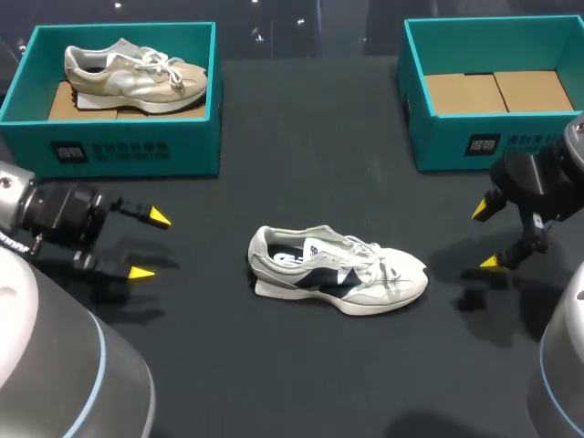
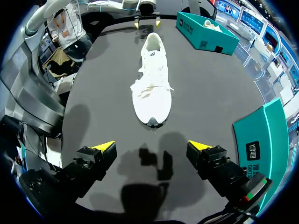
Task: Take the shoe out of the shoebox, open the shoe tongue, remove and reinsert the insole, then place the shoe into the shoebox
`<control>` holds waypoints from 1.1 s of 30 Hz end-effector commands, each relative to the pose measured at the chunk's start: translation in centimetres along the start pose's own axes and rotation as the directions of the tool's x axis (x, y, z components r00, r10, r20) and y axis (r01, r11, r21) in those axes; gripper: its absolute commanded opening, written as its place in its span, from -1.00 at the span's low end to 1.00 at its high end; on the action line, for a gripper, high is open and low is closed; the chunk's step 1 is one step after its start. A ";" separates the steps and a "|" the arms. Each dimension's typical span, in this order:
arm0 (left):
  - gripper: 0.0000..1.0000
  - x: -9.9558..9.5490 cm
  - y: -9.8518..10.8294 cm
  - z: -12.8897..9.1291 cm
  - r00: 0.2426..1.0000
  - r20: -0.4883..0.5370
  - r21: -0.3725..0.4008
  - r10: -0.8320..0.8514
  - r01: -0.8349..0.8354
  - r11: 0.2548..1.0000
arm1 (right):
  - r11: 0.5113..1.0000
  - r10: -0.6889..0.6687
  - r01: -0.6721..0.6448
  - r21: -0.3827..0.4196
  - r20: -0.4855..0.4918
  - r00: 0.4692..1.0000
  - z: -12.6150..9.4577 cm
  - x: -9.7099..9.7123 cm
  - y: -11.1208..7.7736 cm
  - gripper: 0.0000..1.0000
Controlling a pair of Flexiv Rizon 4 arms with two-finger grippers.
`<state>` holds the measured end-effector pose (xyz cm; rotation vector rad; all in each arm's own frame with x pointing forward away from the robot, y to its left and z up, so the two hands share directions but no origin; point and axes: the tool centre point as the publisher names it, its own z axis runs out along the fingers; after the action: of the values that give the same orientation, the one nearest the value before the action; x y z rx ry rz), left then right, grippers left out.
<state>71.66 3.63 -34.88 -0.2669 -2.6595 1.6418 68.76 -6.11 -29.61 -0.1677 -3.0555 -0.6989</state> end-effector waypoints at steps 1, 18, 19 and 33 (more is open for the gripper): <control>1.00 0.4 0.1 0.4 0.991 0.133 -0.015 0.002 0.000 1.000 | 1.000 0.001 -0.001 0.003 0.004 1.000 0.1 0.2 0.0 1.00; 1.00 -0.7 0.7 3.1 0.996 0.088 -0.025 0.030 -0.028 0.999 | 1.000 0.001 -0.001 0.003 0.004 1.000 0.1 0.2 0.0 1.00; 1.00 -0.8 0.7 3.3 0.997 0.076 -0.017 0.032 -0.031 0.999 | 1.000 0.001 -0.001 0.003 0.004 1.000 0.1 0.2 0.0 1.00; 1.00 -2.3 0.5 6.6 0.999 0.030 0.034 0.026 -0.027 0.999 | 1.000 0.001 -0.001 0.003 0.004 1.000 0.1 0.2 0.0 1.00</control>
<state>72.43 -1.83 -37.23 -0.2710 -2.6753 1.7036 68.76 -6.11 -29.61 -0.1676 -3.0555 -0.6989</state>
